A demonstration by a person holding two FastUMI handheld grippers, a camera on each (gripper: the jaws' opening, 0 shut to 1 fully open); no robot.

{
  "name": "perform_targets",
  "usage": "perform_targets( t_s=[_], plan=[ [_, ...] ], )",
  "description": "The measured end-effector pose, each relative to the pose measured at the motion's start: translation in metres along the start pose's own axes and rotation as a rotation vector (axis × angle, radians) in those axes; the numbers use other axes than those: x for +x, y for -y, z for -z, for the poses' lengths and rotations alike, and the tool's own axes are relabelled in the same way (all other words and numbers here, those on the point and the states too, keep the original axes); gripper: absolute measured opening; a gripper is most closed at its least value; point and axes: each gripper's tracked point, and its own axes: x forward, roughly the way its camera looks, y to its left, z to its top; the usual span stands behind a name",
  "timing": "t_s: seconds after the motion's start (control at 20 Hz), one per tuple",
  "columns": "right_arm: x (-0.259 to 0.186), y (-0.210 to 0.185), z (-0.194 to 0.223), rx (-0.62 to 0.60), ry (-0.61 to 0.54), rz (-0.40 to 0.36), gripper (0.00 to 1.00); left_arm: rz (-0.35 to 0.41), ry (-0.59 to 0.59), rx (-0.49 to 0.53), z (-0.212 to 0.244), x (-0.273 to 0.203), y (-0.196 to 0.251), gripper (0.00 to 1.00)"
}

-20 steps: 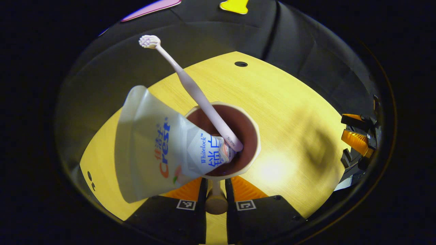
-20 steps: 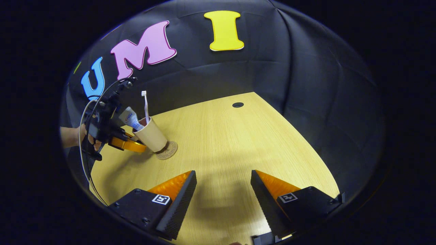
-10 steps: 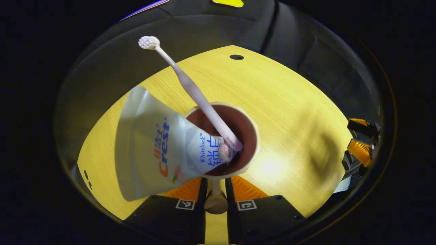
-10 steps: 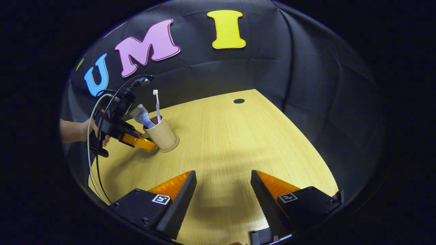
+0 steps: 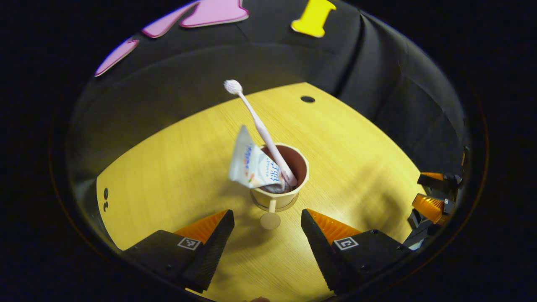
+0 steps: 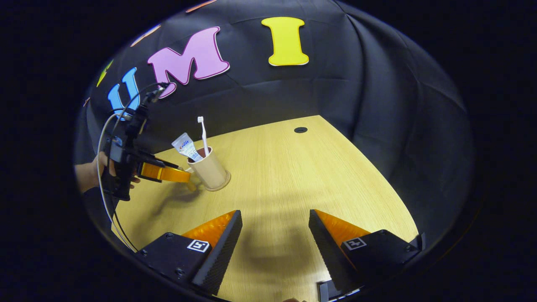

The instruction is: Put the toothbrush and toothpaste on the desktop into the cup, then pick up the cup and place it on the coaster on the desktop.

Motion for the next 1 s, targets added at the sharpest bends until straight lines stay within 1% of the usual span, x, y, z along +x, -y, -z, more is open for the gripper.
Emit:
perform_targets(
  t_s=[0.1, 0.15, 0.3, 0.45, 0.6, 0.7, 0.75, 0.8, 0.85, 1.0],
  plan=[
    [-0.005, -0.008, -0.007, -0.021, 0.021, -0.007, 0.98, -0.044, 0.084, -0.046, 0.001, -0.029, -0.010, 0.99],
    [-0.009, -0.013, -0.012, -0.031, 0.033, -0.013, 0.98, -0.086, 0.153, -0.065, -0.003, -0.046, -0.019, 0.99],
    [-0.024, -0.033, -0.026, -0.059, 0.076, -0.031, 0.98, -0.128, 0.340, -0.147, -0.005, -0.094, -0.031, 0.99],
    [-0.047, -0.055, -0.038, -0.071, 0.104, -0.052, 0.98, -0.211, 0.475, -0.235, 0.013, -0.146, -0.051, 0.99],
    [-0.079, -0.078, -0.041, -0.055, 0.119, -0.074, 0.98, -0.302, 0.613, -0.328, 0.040, -0.199, -0.055, 0.98],
    [-0.102, -0.090, -0.043, -0.060, 0.139, -0.073, 0.98, -0.332, 0.661, -0.382, 0.069, -0.236, -0.052, 0.97],
    [-0.115, -0.097, -0.045, -0.060, 0.160, -0.083, 0.98, -0.331, 0.678, -0.398, 0.082, -0.250, -0.048, 0.97],
    [-0.127, -0.105, -0.047, -0.058, 0.183, -0.098, 0.98, -0.317, 0.687, -0.409, 0.096, -0.261, -0.042, 0.97],
    [-0.139, -0.109, -0.048, -0.058, 0.197, -0.098, 0.98, -0.307, 0.699, -0.415, 0.110, -0.273, -0.037, 0.98],
    [-0.172, -0.118, -0.045, -0.069, 0.223, -0.091, 0.98, -0.337, 0.723, -0.433, 0.150, -0.306, -0.032, 0.97]
  ],
)
